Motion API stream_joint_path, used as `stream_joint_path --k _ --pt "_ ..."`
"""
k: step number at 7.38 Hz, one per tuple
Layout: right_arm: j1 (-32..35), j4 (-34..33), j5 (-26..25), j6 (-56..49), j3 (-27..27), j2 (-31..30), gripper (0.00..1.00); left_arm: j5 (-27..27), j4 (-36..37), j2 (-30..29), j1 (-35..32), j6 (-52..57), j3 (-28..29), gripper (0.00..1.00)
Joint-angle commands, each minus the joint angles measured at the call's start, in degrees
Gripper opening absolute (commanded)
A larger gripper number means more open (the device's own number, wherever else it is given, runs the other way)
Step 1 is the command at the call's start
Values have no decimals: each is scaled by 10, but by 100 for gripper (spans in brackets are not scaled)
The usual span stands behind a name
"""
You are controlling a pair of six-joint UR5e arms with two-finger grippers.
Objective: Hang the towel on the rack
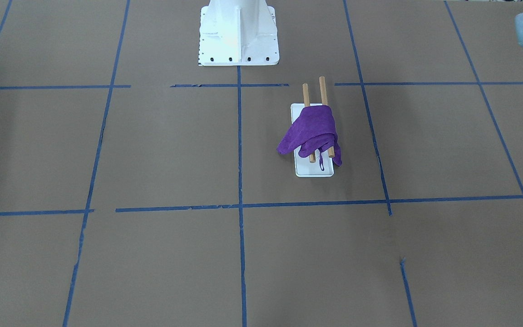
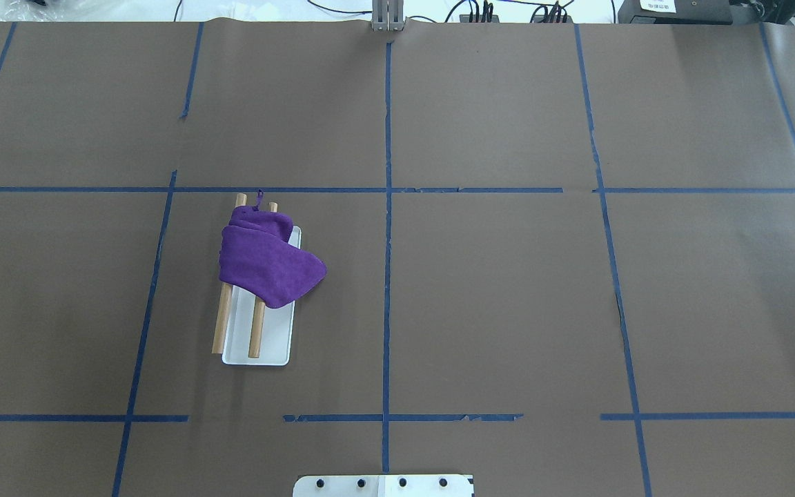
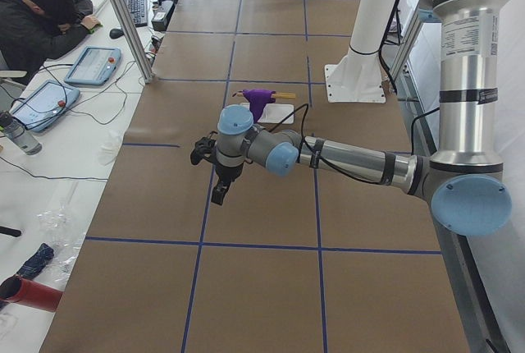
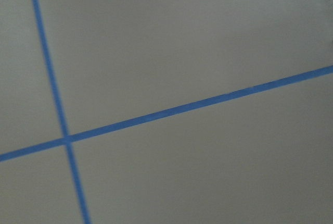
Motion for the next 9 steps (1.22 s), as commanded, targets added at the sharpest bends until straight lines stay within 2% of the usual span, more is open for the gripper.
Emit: stream_joint_path --k 1,2,3,5,6,9 --pt "21 0 14 4 -3 -19 100 0 24 5 -59 60 28 100" --pt "21 0 20 18 -2 -19 100 -2 36 10 -58 62 31 100" --pt "21 0 23 24 -1 -18 100 -5 83 2 -59 62 38 100" --pt "21 0 23 24 1 -18 100 -69 98 10 -59 56 40 100" --pt "21 0 24 24 0 -18 100 -69 144 2 -60 56 32 100" --pt "21 1 24 24 2 -18 100 -64 160 -1 -75 56 11 100"
